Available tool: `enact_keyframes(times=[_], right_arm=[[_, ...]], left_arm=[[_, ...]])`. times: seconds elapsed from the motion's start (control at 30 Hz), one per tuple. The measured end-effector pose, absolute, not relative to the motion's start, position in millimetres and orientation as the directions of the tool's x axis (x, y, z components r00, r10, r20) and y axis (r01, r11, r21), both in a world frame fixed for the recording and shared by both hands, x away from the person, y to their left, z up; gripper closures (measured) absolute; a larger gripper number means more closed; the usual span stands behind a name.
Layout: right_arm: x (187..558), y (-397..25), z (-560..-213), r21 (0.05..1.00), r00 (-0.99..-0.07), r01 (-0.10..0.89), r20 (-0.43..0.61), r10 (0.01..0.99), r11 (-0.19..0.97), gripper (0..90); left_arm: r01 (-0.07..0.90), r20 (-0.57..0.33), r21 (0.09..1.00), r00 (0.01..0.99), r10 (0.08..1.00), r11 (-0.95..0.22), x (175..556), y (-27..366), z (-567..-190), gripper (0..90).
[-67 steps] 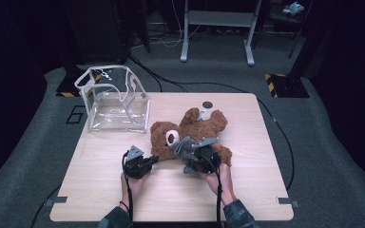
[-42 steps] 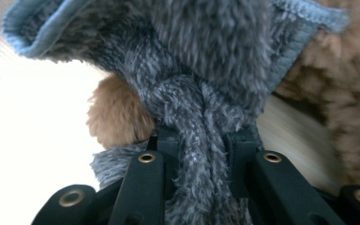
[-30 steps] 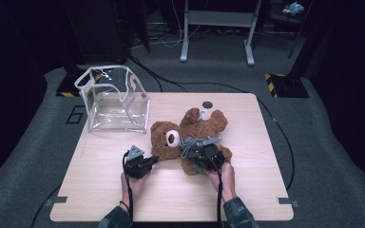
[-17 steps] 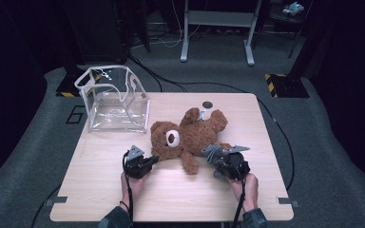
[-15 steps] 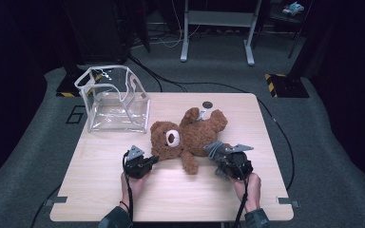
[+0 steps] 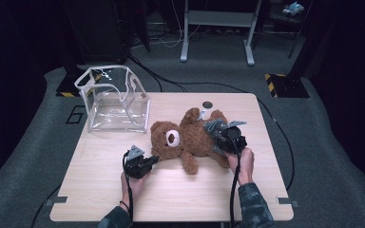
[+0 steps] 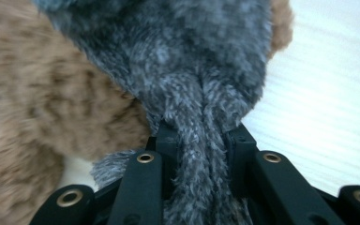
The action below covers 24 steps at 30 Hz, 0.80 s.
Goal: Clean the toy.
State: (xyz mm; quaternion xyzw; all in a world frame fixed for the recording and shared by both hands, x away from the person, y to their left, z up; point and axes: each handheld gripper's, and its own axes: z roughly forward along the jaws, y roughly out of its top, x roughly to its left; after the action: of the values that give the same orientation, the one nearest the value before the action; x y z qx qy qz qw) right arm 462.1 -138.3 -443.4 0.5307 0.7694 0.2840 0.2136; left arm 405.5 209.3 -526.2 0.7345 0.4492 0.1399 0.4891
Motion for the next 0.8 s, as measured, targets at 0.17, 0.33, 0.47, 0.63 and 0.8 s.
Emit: enact_keyframes(times=[0.17,0.33,0.47,0.63,0.8], right_arm=[[469,-150,-457,0.649,-0.302,0.722,-0.015,0.953,0.239,73.0],[473,-160,-470,0.610,-0.261,0.762,-0.016,0.965,0.216,73.0],[473,-168,-476,0.568,-0.229,0.795,-0.041,0.972,0.212,72.9],[464,-178,-460,0.618,-0.214,0.765,-0.019,0.977,0.180,72.8],[459,-169,-430,0.713,-0.278,0.683,0.055,0.959,0.157,72.7]], left_arm=[[0.522,-0.234,0.845,0.558,0.796,-0.117,405,209,-526,88.3],[0.522,-0.232,0.844,0.557,0.797,-0.119,405,209,-526,88.2],[0.523,-0.232,0.844,0.558,0.797,-0.120,406,209,-526,88.3],[0.522,-0.232,0.845,0.557,0.798,-0.118,406,209,-526,88.2],[0.522,-0.231,0.845,0.554,0.800,-0.117,406,208,-526,88.2]])
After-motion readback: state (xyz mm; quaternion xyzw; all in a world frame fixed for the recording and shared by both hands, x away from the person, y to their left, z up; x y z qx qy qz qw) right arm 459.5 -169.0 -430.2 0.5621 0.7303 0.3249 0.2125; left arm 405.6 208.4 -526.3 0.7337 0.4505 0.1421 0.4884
